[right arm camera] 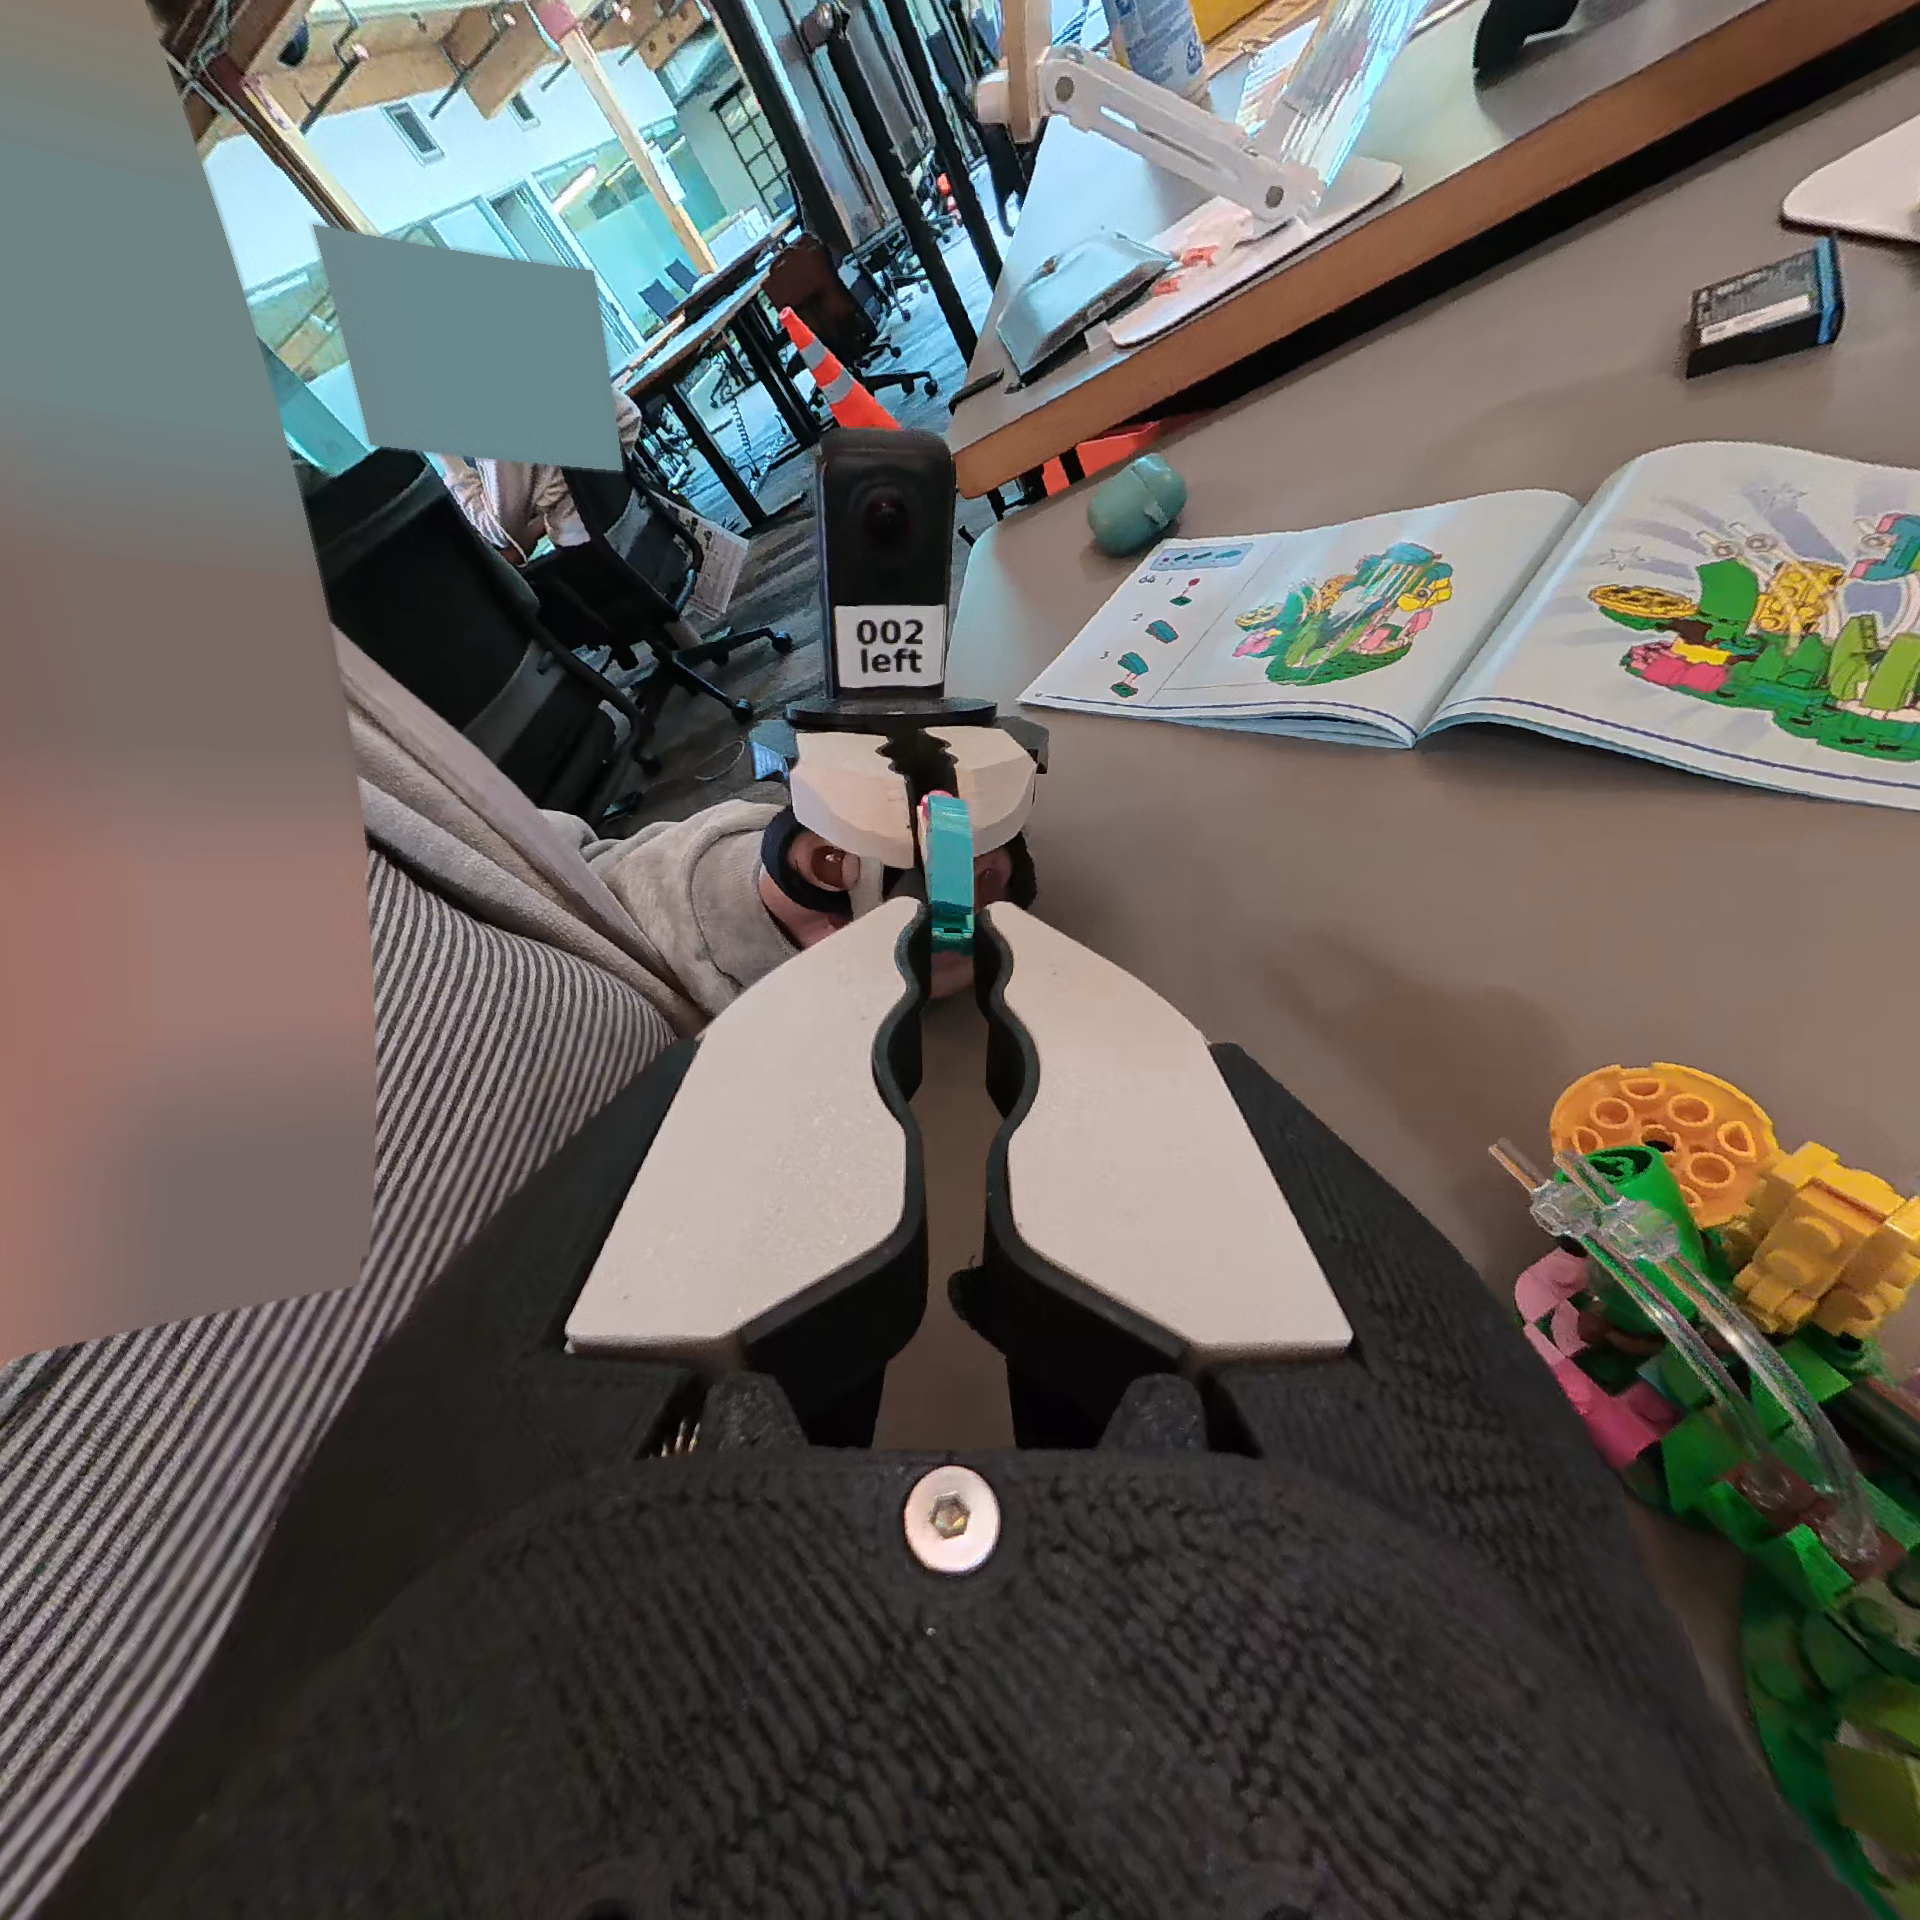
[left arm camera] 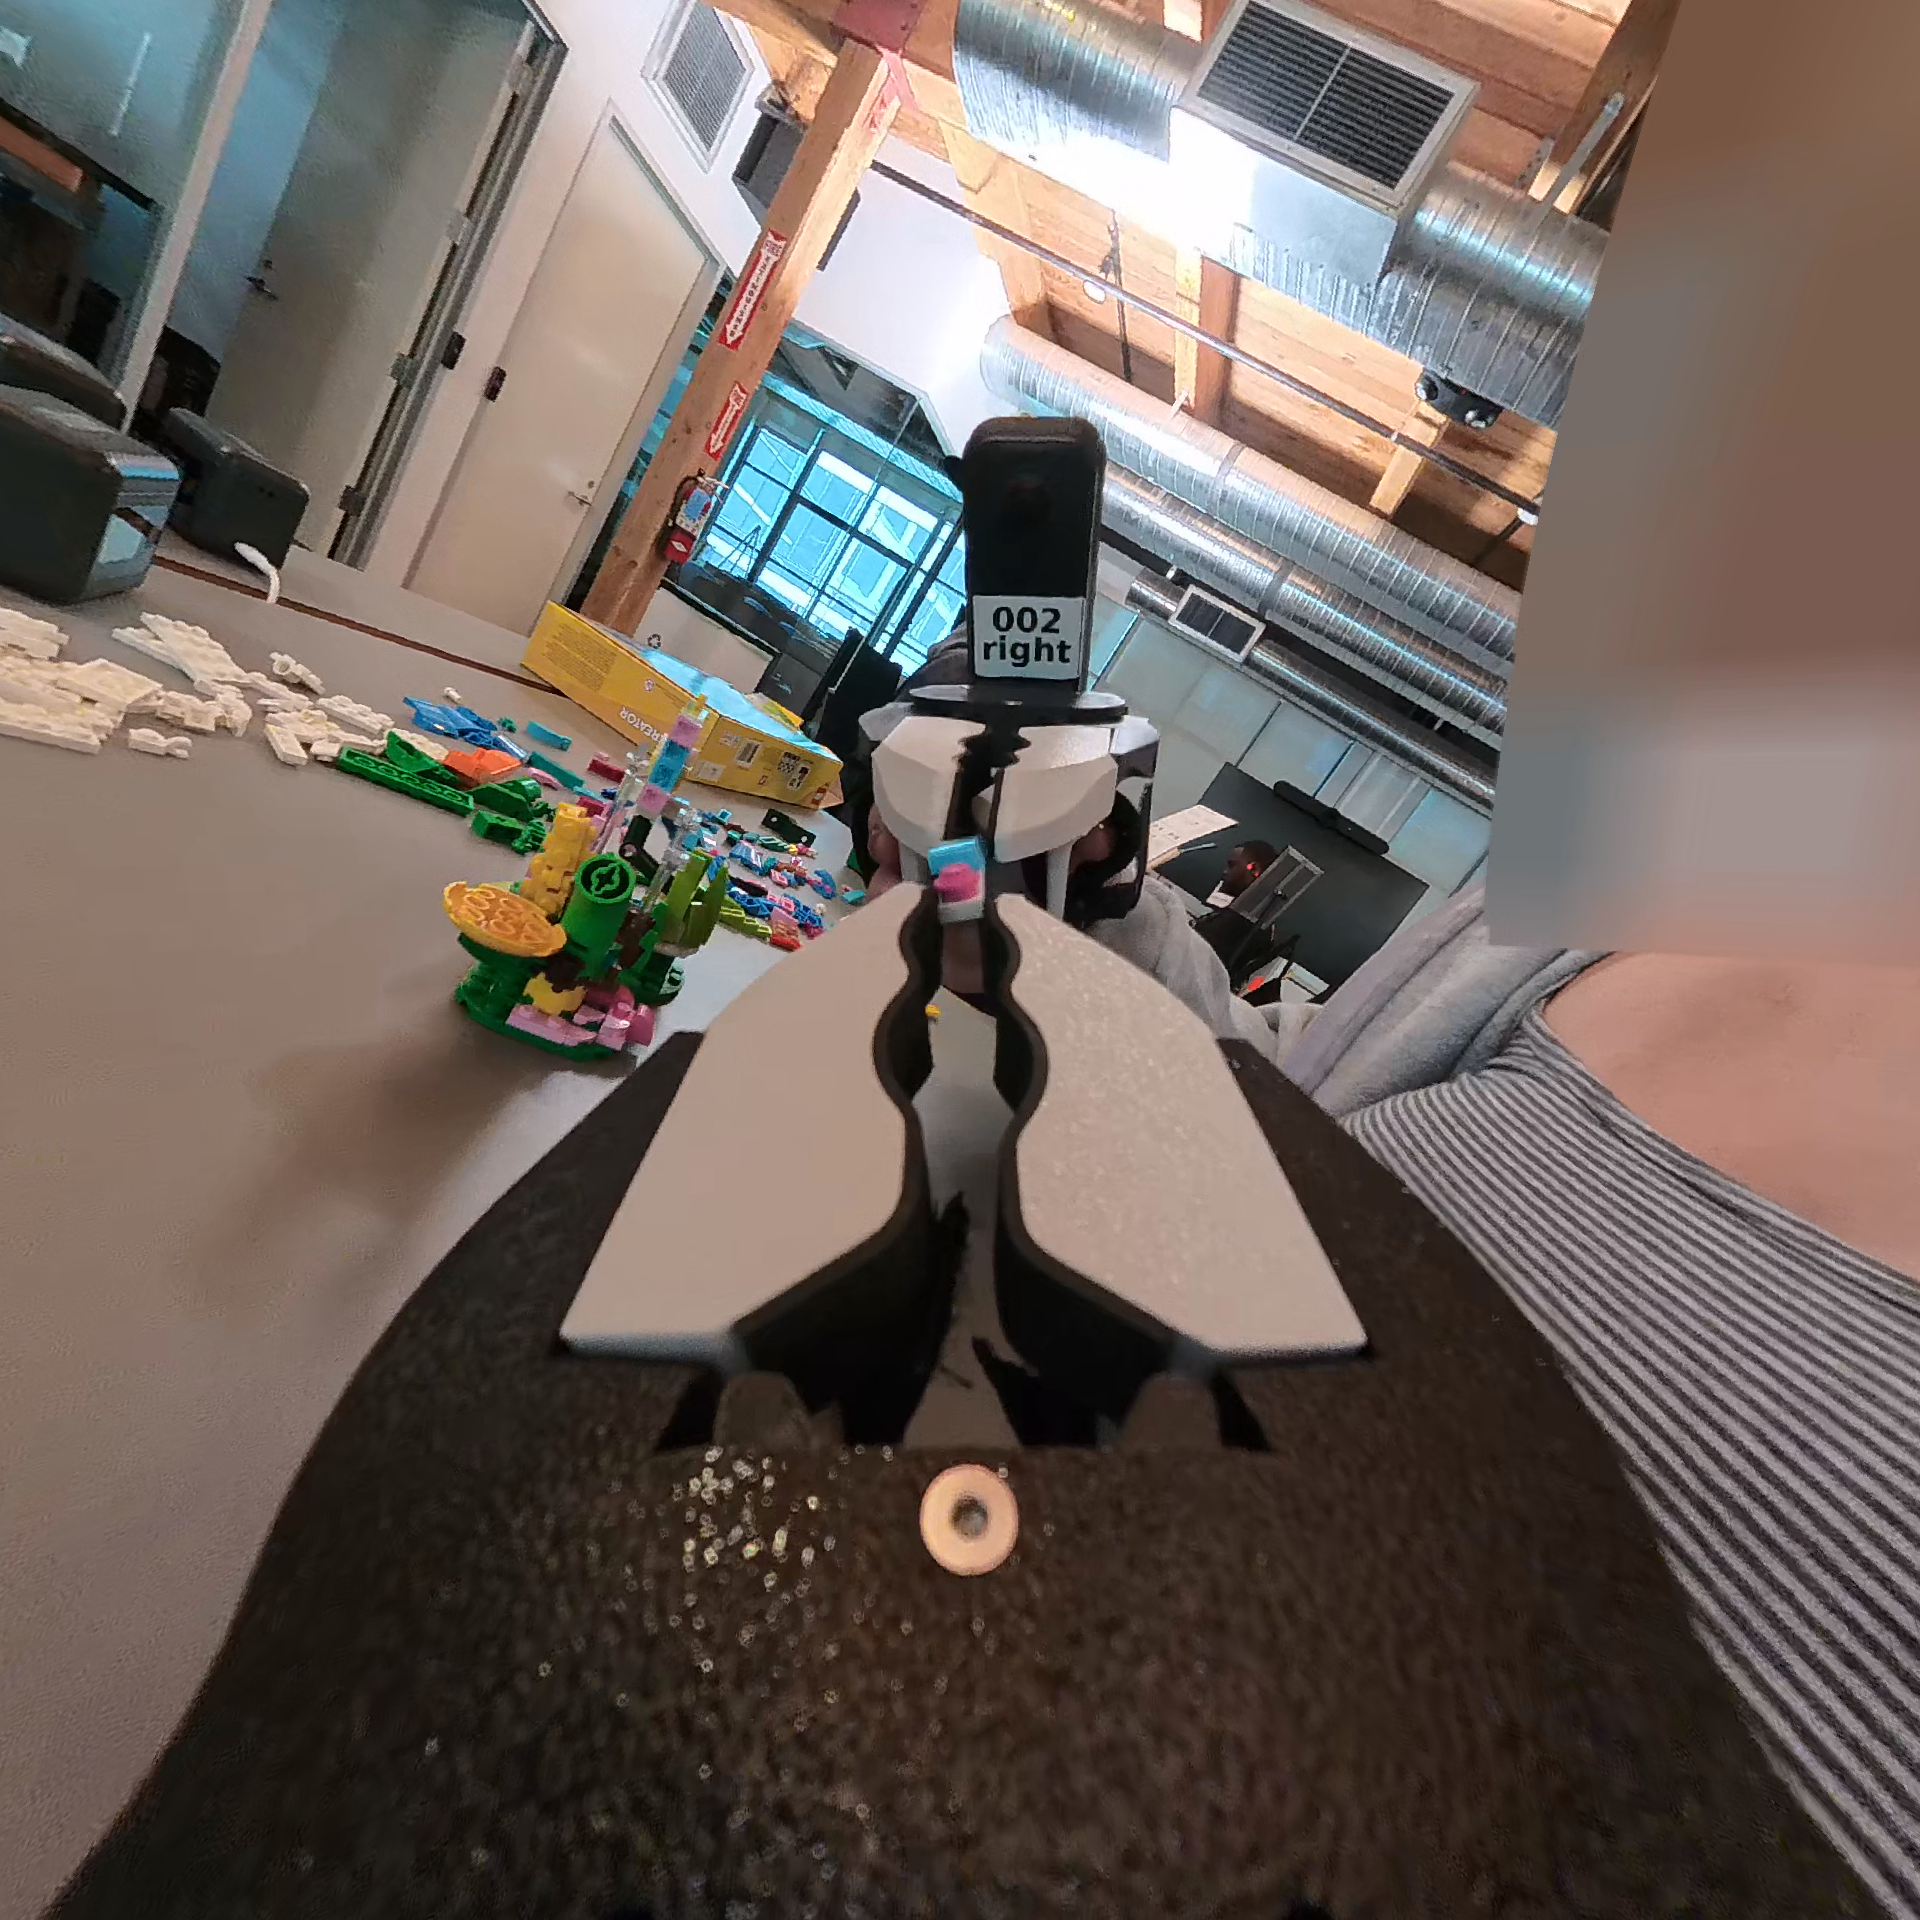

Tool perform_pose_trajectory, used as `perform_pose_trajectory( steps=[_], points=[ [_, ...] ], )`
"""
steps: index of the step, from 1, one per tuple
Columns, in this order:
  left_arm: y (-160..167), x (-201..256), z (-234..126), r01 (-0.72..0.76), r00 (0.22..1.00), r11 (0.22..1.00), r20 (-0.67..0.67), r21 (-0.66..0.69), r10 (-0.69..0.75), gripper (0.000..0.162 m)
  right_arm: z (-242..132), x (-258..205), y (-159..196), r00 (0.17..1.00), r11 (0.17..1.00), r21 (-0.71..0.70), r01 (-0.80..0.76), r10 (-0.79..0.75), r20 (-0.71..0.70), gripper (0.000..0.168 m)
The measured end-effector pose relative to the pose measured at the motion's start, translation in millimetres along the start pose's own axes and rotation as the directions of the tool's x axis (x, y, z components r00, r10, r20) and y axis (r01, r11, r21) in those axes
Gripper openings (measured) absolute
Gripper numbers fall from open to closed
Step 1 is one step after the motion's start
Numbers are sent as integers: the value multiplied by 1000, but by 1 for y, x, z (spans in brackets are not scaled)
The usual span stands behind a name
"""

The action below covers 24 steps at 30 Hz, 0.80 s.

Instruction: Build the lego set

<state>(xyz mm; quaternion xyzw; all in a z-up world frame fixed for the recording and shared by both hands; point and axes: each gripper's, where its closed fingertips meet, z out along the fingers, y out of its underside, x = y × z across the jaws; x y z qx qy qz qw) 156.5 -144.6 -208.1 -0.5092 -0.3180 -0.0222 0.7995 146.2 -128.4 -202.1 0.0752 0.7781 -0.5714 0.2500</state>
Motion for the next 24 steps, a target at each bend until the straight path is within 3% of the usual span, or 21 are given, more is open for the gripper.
perform_pose_trajectory(
  steps=[5, 11, 17, 24],
  points=[
    [3, 6, -3, -87, 996, 995, -8, -44, 87, 7, -1, 7, 9, 997, 999, -20, 48, -49, -54, 6],
    [9, 18, -17, -198, 978, 976, 49, -89, 202, 7, 8, 26, 56, 968, 960, -233, 154, -195, -161, 6],
    [4, 17, -37, -187, 971, 981, 141, -52, 193, 7, 22, 39, 97, 899, 833, -452, 318, -416, -134, 6],
    [2, 16, -43, -170, 970, 985, 169, -26, 172, 6, 22, 46, 107, 871, 784, -501, 366, -478, -112, 6]
  ],
)
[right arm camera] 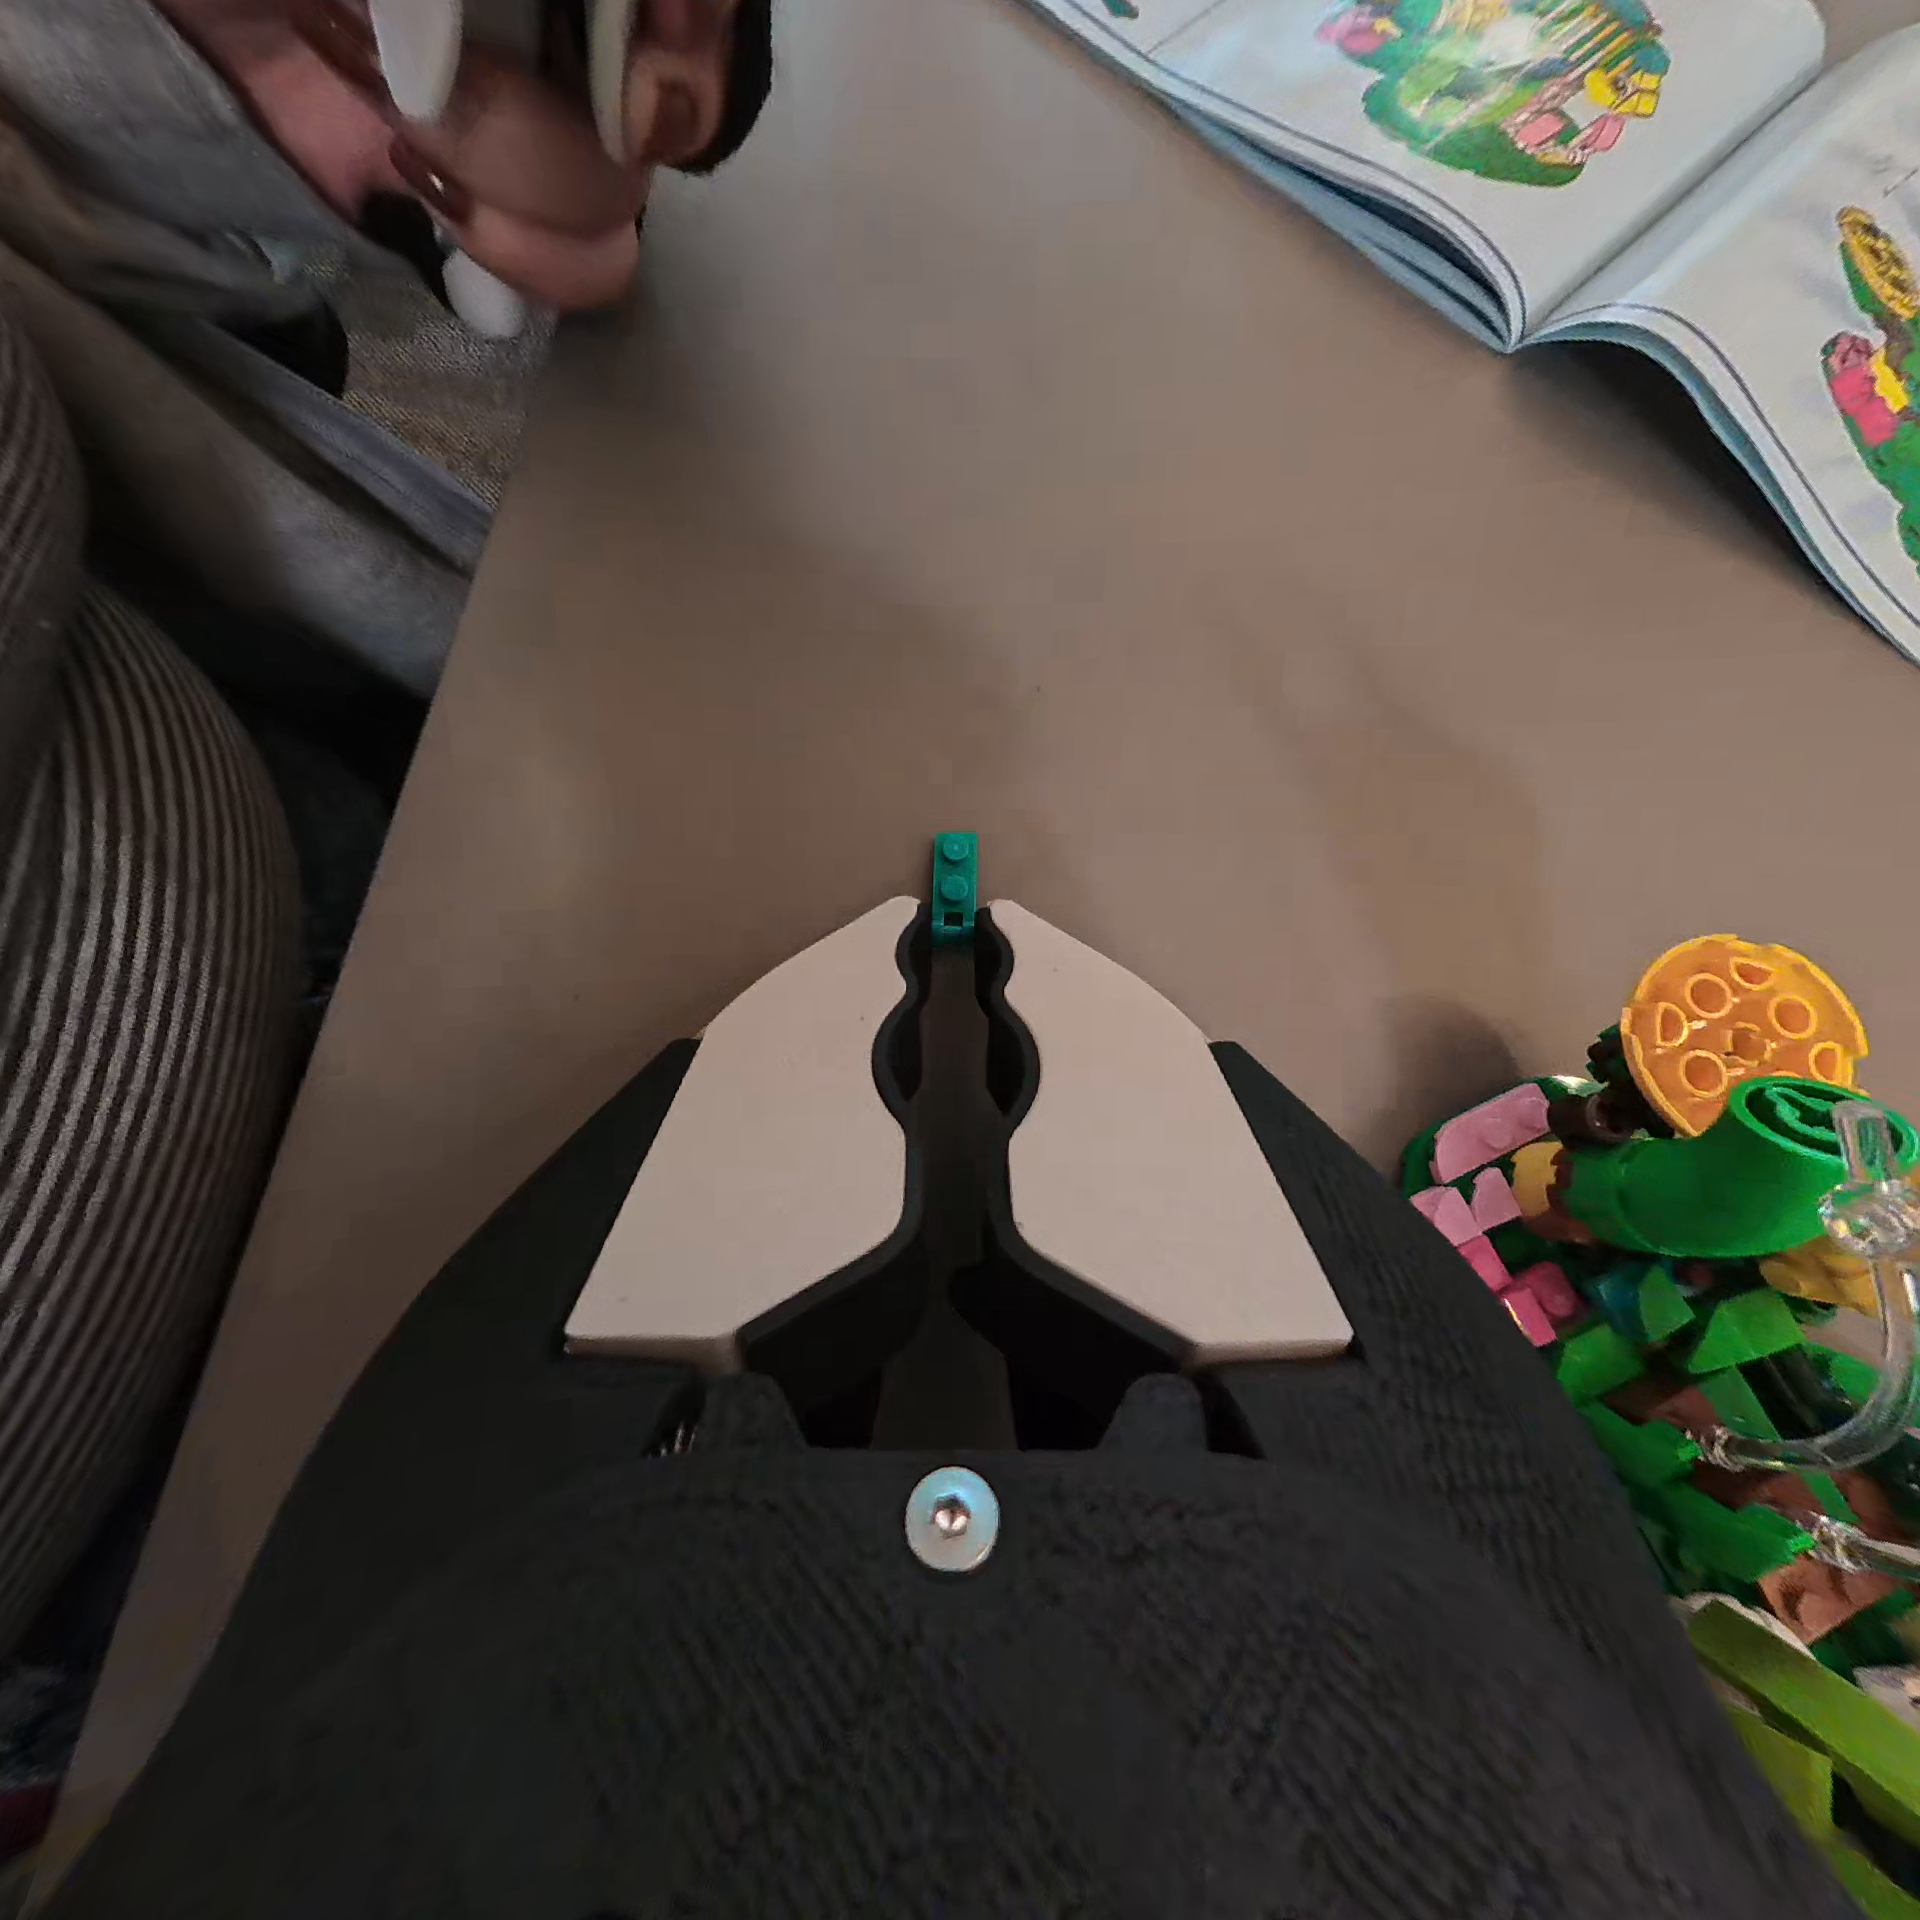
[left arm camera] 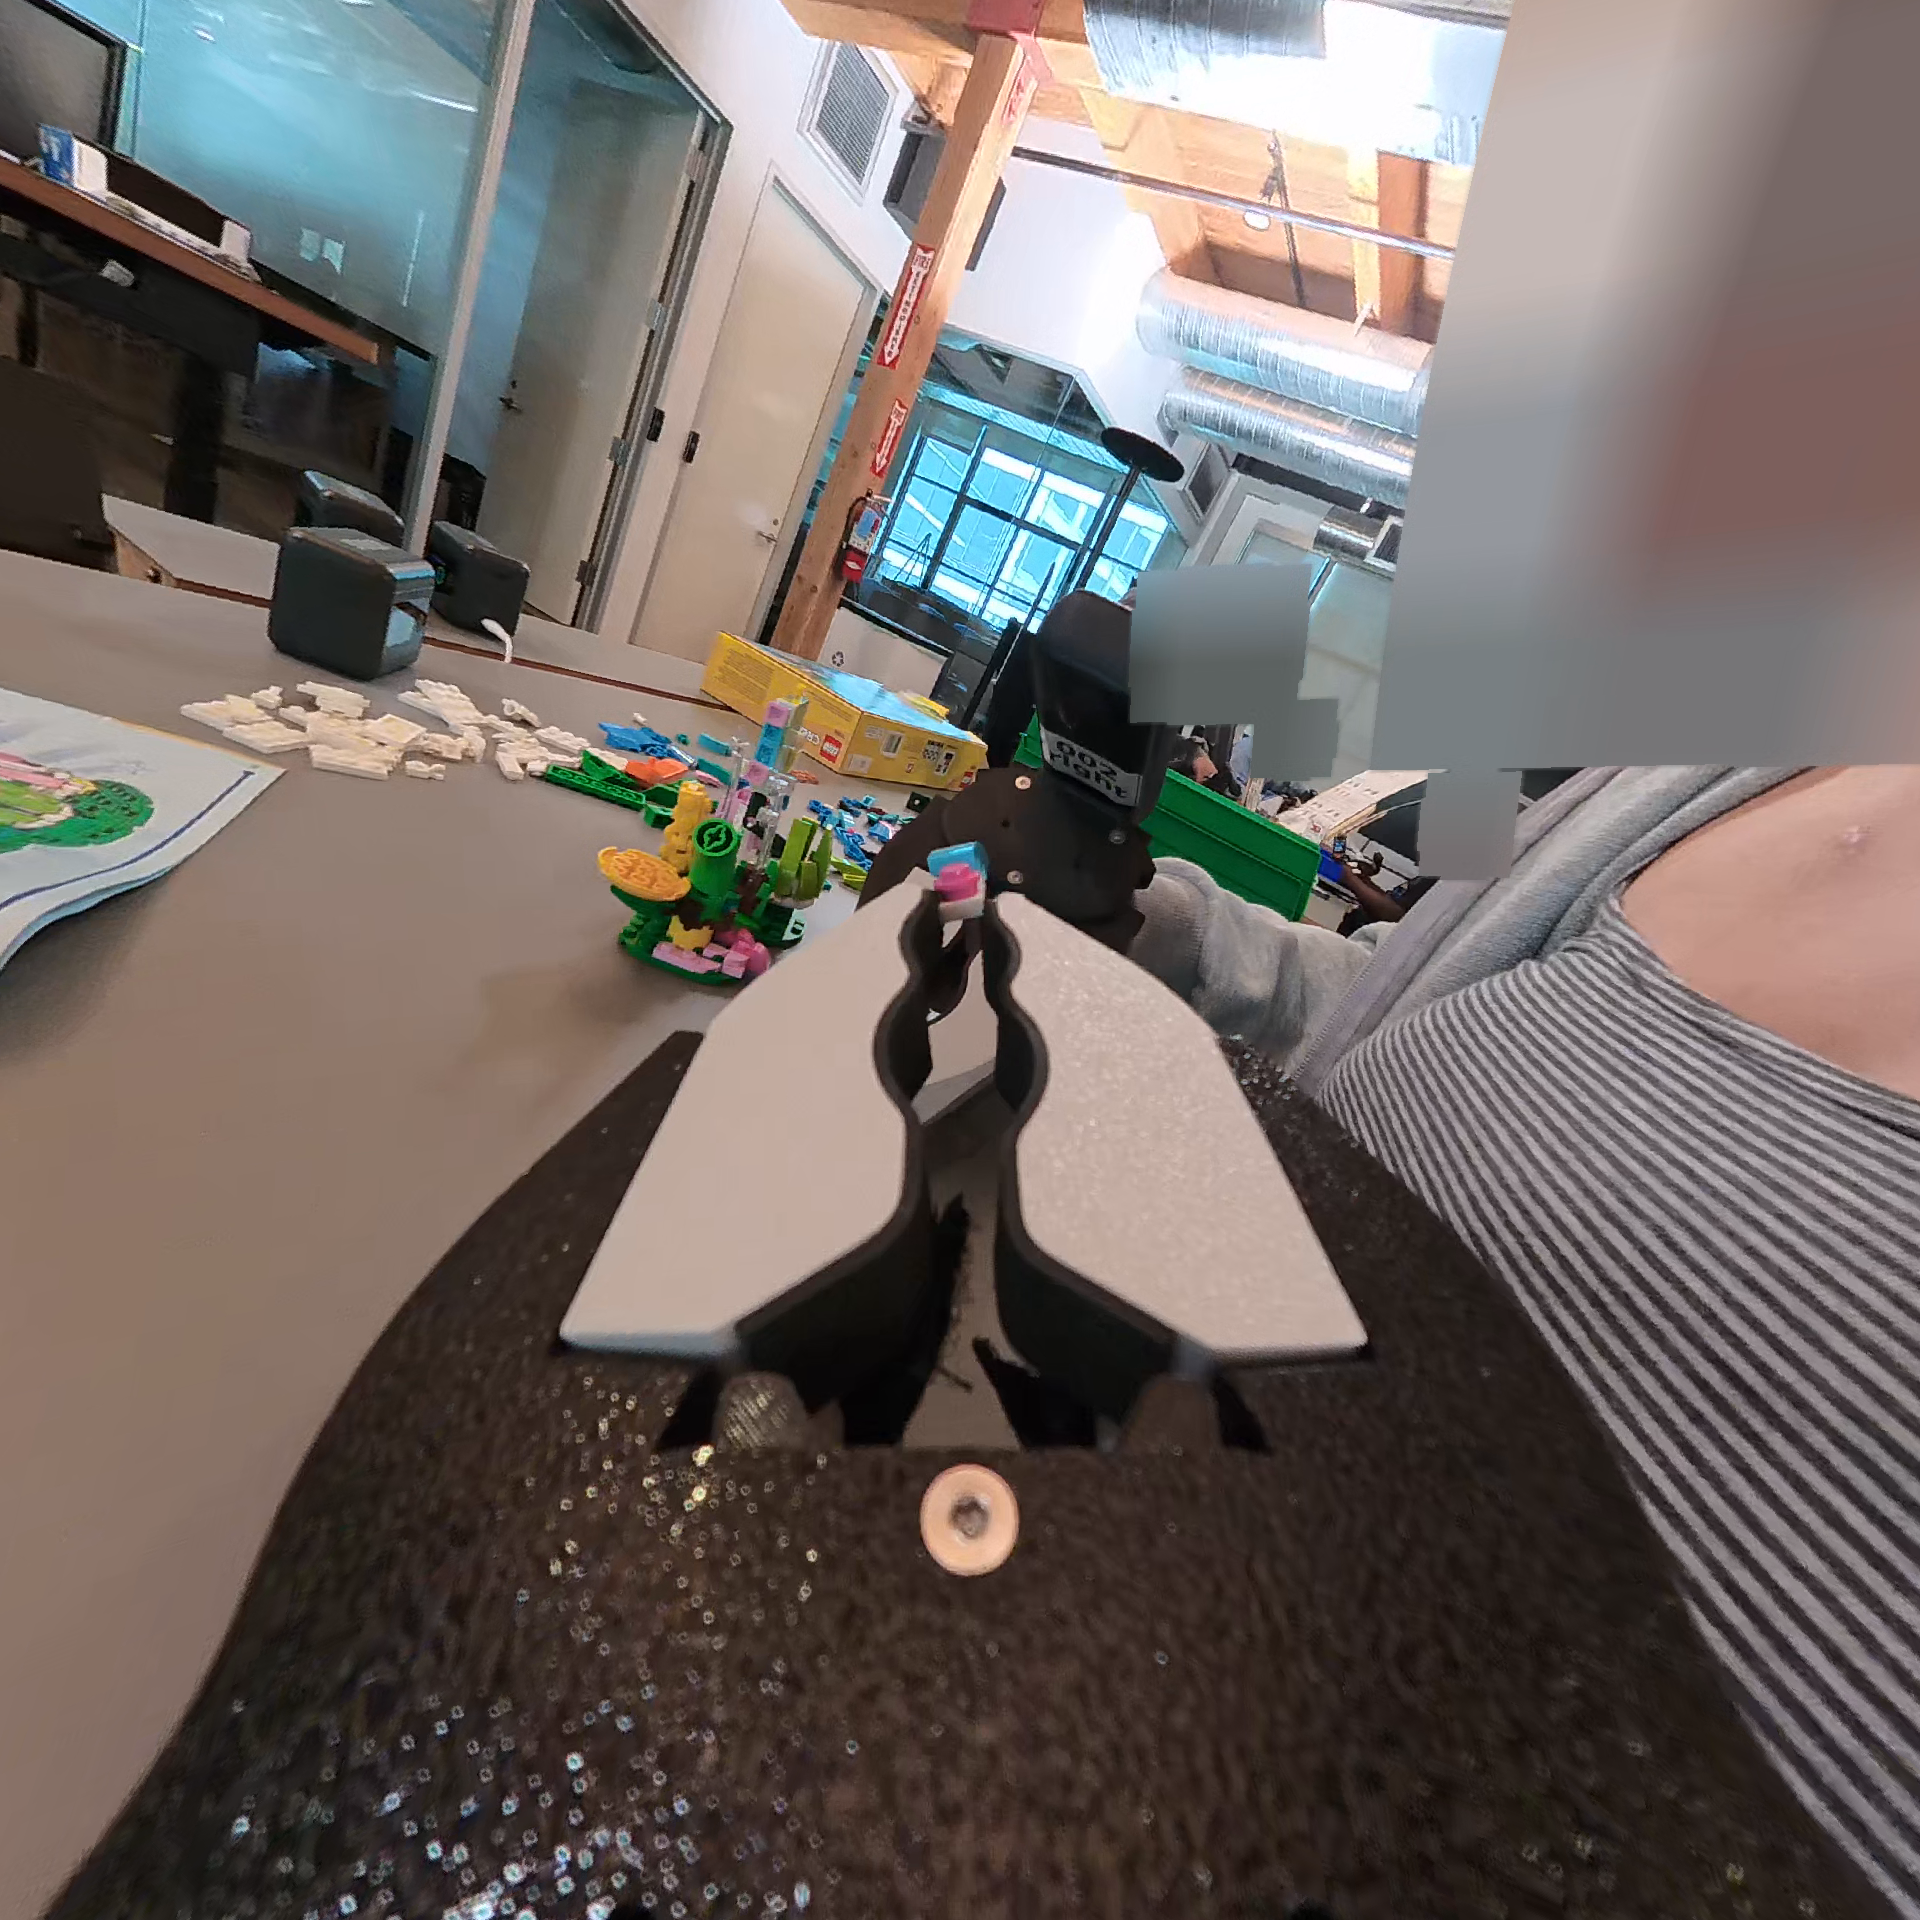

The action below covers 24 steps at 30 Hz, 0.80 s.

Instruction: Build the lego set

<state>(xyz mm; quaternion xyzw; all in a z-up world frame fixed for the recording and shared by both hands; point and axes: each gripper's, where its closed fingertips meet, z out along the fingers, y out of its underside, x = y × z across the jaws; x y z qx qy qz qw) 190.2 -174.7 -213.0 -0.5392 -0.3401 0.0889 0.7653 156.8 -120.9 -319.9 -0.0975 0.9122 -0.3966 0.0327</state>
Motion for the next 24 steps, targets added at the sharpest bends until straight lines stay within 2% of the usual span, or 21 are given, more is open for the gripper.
perform_pose_trajectory(
  steps=[3, 5, 8, 10, 13, 15, 18, 24],
  points=[
    [1, 0, 2, 8, 1000, 1000, 6, -4, -8, 7, -2, 1, 0, 1000, 1000, 1, 21, -21, -11, 6],
    [1, -2, 4, 25, 999, 1000, 21, -1, -25, 7, -6, 4, -8, 997, 998, 34, 59, -57, -51, 18],
    [1, -2, 7, 70, 997, 998, 16, 8, -70, 7, -24, 1, -48, 980, 958, 228, 173, -145, -134, 31],
    [5, 0, 12, 103, 995, 995, -1, -16, -103, 6, -38, -3, -73, 947, 901, 320, 294, -229, -224, 29],
    [14, 6, 19, 155, 987, 986, -30, -61, -157, 7, -48, -10, -91, 889, 834, 341, 434, -334, -313, 27],
    [19, 8, 22, 188, 981, 979, -43, -81, -191, 7, -51, -15, -97, 866, 804, 350, 480, -370, -337, 19],
    [17, 11, 23, 239, 968, 969, -70, -62, -243, 7, -51, -17, -94, 852, 796, 333, 506, -402, -335, 8],
    [17, 16, 25, 267, 956, 961, -107, -73, -274, 7, -54, -20, -92, 872, 799, 362, 480, -390, -296, 4]
  ],
)
